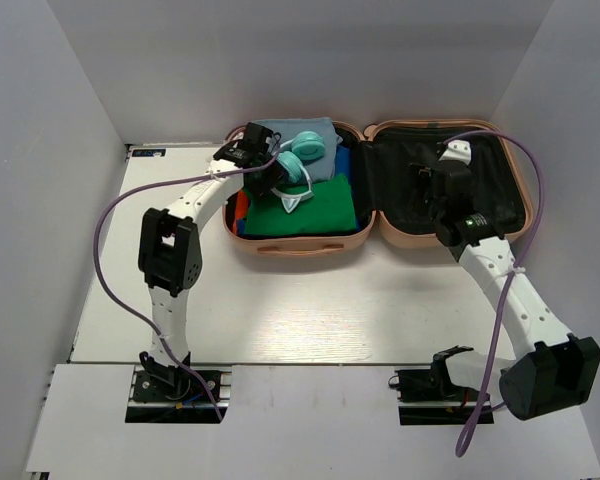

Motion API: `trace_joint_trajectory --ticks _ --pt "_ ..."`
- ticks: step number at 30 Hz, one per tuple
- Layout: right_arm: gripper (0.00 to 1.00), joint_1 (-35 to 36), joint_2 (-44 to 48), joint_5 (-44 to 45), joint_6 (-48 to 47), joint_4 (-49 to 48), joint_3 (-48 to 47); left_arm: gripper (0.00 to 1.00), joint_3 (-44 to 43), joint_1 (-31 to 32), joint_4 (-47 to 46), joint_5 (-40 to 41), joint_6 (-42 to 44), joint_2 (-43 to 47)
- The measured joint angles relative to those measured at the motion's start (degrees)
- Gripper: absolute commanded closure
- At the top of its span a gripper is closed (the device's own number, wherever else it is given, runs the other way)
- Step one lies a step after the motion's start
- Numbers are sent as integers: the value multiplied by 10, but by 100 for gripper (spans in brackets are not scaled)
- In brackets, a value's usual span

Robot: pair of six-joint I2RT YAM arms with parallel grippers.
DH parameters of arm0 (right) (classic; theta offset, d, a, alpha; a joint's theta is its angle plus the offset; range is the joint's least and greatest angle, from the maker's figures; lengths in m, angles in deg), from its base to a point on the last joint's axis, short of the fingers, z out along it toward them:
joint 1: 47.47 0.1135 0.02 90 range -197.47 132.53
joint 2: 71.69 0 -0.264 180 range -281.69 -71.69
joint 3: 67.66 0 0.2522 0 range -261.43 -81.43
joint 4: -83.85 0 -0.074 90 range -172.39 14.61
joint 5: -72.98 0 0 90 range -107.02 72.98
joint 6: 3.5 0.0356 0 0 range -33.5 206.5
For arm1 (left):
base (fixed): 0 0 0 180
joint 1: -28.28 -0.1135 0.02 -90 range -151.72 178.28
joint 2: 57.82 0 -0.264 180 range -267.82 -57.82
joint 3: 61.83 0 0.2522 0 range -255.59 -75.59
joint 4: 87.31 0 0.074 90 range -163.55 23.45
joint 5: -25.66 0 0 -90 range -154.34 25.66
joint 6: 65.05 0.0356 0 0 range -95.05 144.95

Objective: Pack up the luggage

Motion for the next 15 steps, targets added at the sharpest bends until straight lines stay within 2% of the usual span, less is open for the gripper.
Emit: trace_joint_trajectory --ticks 2,4,10,15 --pt "10 -3 -12 10 4 14 -9 13 0 1 -13 -4 8 3" --pt "10 -9 -23 16 12 27 -19 1 7 4 -24 -4 23 13" --pt "10 -54 -83 31 33 86 -97 1 32 12 -39 -7 113 97" --pt "10 -162 -131 27 45 108 -144 1 14 11 -19 18 213 189"
